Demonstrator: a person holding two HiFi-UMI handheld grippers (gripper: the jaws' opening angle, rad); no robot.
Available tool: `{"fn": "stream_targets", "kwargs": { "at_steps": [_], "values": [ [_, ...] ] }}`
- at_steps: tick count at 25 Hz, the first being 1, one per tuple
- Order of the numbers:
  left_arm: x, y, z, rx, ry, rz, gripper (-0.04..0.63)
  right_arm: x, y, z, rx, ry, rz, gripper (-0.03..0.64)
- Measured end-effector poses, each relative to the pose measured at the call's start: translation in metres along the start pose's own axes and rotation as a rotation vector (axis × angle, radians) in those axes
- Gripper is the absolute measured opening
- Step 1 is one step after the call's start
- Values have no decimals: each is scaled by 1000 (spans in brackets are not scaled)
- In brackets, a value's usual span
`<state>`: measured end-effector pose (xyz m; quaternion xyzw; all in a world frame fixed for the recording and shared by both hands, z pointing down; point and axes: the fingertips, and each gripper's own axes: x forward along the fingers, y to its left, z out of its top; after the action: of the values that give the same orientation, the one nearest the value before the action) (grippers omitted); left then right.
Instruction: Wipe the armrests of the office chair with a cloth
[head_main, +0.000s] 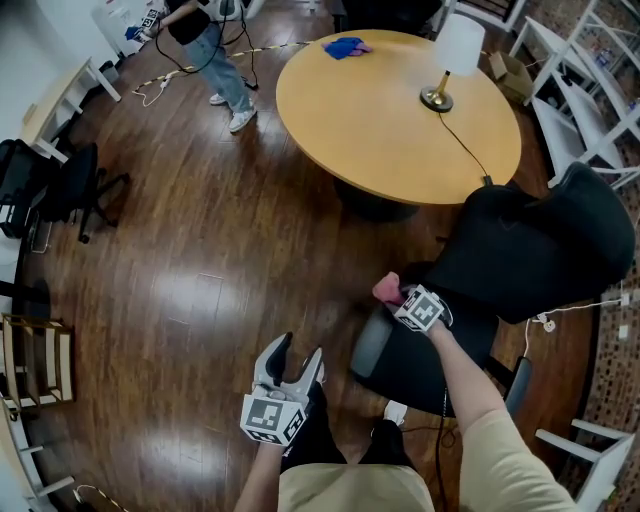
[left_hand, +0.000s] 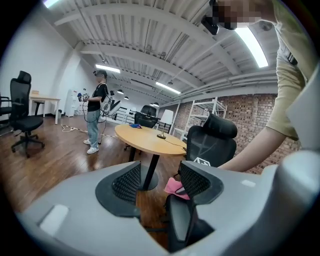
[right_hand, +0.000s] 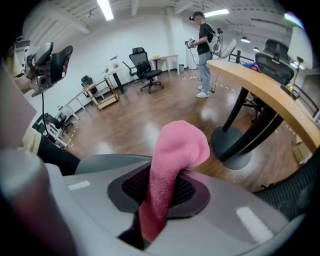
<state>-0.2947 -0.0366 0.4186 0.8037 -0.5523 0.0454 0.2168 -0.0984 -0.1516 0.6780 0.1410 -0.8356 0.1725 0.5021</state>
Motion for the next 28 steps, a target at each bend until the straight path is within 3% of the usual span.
{"fn": "stream_targets", "kwargs": {
  "at_steps": [3, 11, 16, 18, 20, 23, 25, 28],
  "values": [
    [3, -1, -3, -1, -2, 2, 225, 0, 14, -7, 41, -94, 8, 75],
    [18, 1, 10, -18, -20, 16, 222, 1, 156, -43, -73, -196, 248, 77],
    [17, -1, 12, -12, -26, 16, 221, 1, 245, -65, -183, -139, 436, 75],
    [15, -1, 7, -21, -21, 20, 221, 1, 250, -68, -183, -128, 467, 75],
    [12, -3, 2, -23, -17, 16, 221, -3, 215, -58, -99, -167, 403, 75],
    [6, -2, 1, -23, -23, 18, 221, -22, 104, -30, 42, -253, 129, 75],
    [2, 2, 0, -27, -23, 27, 219, -31, 37, -22, 122, -251, -28, 74],
    [0, 0, -4, -31, -3, 28, 218, -22, 11, -31, 185, -154, -32, 74]
  ]
}}
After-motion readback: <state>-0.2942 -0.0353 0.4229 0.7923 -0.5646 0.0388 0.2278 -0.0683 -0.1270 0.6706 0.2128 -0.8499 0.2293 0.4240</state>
